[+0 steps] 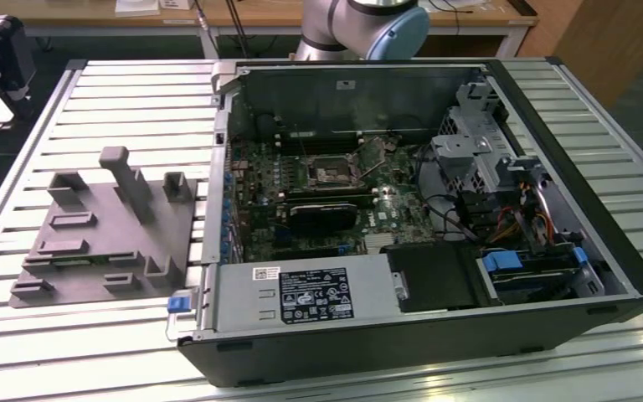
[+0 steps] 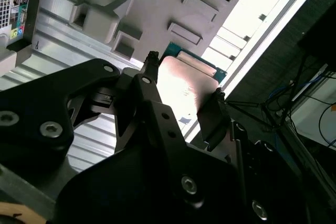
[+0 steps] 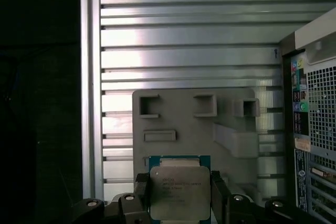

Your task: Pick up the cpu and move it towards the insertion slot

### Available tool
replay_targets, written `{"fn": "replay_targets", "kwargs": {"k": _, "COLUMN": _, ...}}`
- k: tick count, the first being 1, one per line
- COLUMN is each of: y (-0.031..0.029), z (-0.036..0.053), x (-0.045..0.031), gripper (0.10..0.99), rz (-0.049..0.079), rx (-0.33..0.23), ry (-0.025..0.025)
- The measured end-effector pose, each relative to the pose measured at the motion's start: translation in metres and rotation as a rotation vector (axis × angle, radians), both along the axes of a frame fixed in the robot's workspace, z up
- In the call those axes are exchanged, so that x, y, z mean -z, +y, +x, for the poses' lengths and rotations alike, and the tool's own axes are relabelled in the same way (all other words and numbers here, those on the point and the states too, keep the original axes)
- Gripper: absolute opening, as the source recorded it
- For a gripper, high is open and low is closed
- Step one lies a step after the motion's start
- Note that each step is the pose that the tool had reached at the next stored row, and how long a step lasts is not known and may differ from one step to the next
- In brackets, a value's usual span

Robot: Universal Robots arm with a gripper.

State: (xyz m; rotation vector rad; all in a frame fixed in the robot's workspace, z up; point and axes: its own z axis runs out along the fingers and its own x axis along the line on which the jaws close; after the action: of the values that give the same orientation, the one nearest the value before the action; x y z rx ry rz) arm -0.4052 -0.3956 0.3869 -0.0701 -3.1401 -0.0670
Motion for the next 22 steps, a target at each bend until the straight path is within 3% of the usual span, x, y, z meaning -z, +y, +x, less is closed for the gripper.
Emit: {"fn": "replay_targets", "kwargs": {"k": 22, "y": 0.0011, "z": 0.0188, "x": -0.0105, "gripper": 0.545, "rz": -0.001, "rx": 0.0, "ry": 0.0007}}
